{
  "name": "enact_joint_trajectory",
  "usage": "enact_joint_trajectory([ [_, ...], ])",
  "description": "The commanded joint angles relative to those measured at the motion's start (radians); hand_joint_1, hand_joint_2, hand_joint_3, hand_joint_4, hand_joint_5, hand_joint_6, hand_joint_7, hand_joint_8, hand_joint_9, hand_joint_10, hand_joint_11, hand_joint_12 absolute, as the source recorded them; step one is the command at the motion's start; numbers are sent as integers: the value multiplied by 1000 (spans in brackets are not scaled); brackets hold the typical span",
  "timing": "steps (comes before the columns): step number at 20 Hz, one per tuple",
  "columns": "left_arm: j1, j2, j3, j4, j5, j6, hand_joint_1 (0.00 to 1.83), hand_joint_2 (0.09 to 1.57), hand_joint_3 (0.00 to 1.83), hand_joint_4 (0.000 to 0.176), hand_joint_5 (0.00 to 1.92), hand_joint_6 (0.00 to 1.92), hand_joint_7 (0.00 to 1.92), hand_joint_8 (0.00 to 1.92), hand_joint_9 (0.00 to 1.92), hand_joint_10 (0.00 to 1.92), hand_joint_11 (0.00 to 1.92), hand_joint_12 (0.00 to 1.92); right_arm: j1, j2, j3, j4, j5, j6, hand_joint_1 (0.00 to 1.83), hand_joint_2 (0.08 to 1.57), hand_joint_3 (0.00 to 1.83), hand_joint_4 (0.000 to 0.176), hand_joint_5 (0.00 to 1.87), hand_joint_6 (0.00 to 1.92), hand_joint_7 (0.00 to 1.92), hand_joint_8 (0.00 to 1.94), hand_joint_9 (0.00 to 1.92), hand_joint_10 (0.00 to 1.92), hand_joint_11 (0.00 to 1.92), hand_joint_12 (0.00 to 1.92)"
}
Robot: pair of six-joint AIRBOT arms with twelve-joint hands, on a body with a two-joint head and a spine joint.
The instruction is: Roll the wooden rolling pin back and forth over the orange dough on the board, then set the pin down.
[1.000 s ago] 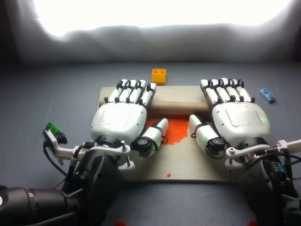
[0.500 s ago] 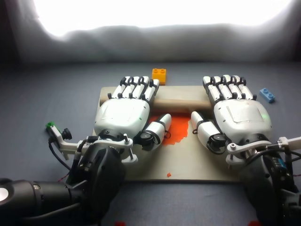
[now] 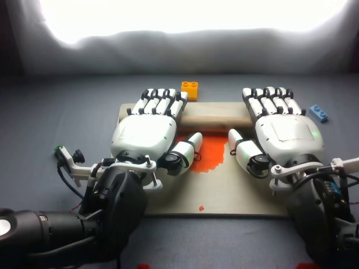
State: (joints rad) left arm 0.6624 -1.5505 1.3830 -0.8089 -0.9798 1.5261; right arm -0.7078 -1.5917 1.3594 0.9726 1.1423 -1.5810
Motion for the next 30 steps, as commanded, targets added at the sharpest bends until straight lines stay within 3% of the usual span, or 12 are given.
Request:
enact_joint_trajectory([
  [1, -6, 0, 8, 44, -91, -3, 0, 1562, 2, 0, 43, 6, 8, 2, 0, 0, 0, 0, 8, 4, 6, -47, 76, -3, 0, 1571, 63, 0, 47, 5, 47, 1, 9, 2, 3, 17],
  [10, -21, -9, 50, 44, -58, -27, 0, 1566, 2, 0, 50, 4, 11, 0, 0, 0, 0, 0, 16, 4, 24, -43, 60, 9, 0, 1571, 59, 0, 46, 1, 57, 1, 15, 2, 4, 32],
  [12, -23, -10, 55, 44, -54, -29, 0, 1564, 1, 0, 61, 8, 20, 4, 5, 2, 0, 0, 18, 4, 28, -42, 54, 11, 0, 1571, 52, 0, 56, 1, 68, 2, 33, 0, 0, 106],
  [23, -31, -16, 77, 48, -24, -32, 0, 1568, 2, 0, 59, 1, 22, 0, 1, 0, 0, 0, 28, 3, 60, -40, 30, 25, 0, 1571, 49, 0, 77, 9, 82, 9, 34, 7, 0, 77],
  [30, -32, -16, 89, 68, -15, -39, 0, 1571, 4, 0, 104, 15, 85, 17, 51, 16, 14, 7, 28, 3, 61, -41, 25, 25, 0, 1571, 43, 0, 193, 15, 207, 9, 119, 12, 0, 299],
])
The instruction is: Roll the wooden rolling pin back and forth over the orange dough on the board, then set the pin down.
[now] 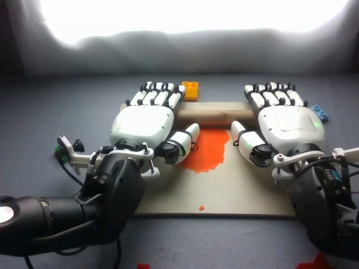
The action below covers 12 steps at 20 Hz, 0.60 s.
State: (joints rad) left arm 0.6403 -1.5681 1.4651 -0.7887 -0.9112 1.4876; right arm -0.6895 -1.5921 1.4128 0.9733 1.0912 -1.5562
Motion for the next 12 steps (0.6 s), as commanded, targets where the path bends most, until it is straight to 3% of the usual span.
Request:
enact_joint_trajectory([
  [1, -10, 2, 7, 48, -83, -1, 0, 1570, 4, 0, 112, 16, 92, 17, 58, 17, 18, 9, 10, 3, 8, -41, 75, 1, 0, 1571, 40, 0, 206, 14, 227, 9, 132, 11, 0, 327],
  [9, -11, 2, 2, 48, -81, -5, 0, 1569, 3, 0, 136, 3, 146, 0, 111, 8, 27, 42, 15, 3, 10, -43, 75, 6, 0, 1571, 39, 0, 331, 19, 369, 10, 270, 19, 0, 582],
  [12, -11, 2, 1, 49, -81, -5, 0, 1567, 0, 0, 151, 1, 172, 0, 131, 4, 0, 139, 19, 0, 13, -60, 71, 16, 0, 1571, 46, 0, 340, 15, 378, 7, 288, 16, 0, 615],
])
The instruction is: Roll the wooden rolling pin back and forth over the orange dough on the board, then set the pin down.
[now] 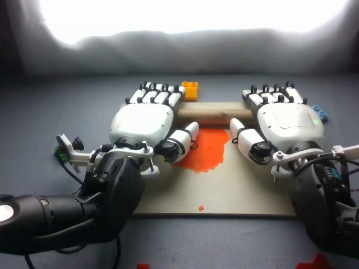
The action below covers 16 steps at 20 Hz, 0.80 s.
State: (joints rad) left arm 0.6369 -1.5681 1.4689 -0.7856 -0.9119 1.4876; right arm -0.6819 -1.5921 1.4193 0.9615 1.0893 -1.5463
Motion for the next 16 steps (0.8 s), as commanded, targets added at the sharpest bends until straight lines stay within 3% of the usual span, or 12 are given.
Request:
enact_joint_trajectory([
  [1, -7, 2, -3, 47, -80, -5, 0, 1567, 0, 0, 151, 1, 172, 0, 131, 4, 0, 139, 13, -2, 8, -49, 72, 9, 0, 1571, 46, 0, 340, 15, 378, 7, 288, 16, 0, 615],
  [9, -6, 3, -7, 60, -73, -16, 0, 1571, 1, 0, 179, 6, 181, 1, 143, 3, 0, 200, 40, -22, 26, -49, 67, 30, 0, 1571, 33, 0, 408, 15, 439, 6, 354, 13, 0, 742],
  [16, -6, 8, -15, 60, -72, -18, 0, 1568, 1, 0, 175, 1, 191, 1, 144, 0, 0, 164, 40, -23, 26, -49, 68, 31, 0, 1571, 44, 0, 371, 0, 406, 0, 324, 0, 0, 668],
])
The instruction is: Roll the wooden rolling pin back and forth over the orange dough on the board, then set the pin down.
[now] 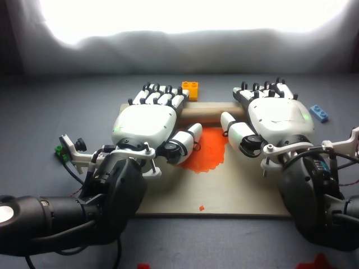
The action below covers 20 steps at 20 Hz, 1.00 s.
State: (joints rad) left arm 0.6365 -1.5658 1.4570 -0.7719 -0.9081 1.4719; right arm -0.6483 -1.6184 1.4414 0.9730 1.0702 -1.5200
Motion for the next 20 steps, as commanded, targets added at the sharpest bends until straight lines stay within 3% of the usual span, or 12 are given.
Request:
enact_joint_trajectory([
  [1, -6, 7, -6, 47, -76, -3, 0, 1567, 0, 0, 173, 0, 191, 1, 142, 0, 0, 158, 7, 3, 4, -60, 87, 4, 0, 1571, 32, 0, 374, 1, 411, 2, 326, 1, 0, 677],
  [20, 14, 44, -77, 51, -58, 21, 0, 1568, 0, 0, 166, 2, 165, 0, 122, 0, 0, 139, -15, 2, -29, -59, 135, 13, 0, 1571, 27, 0, 361, 0, 395, 0, 314, 0, 0, 736],
])
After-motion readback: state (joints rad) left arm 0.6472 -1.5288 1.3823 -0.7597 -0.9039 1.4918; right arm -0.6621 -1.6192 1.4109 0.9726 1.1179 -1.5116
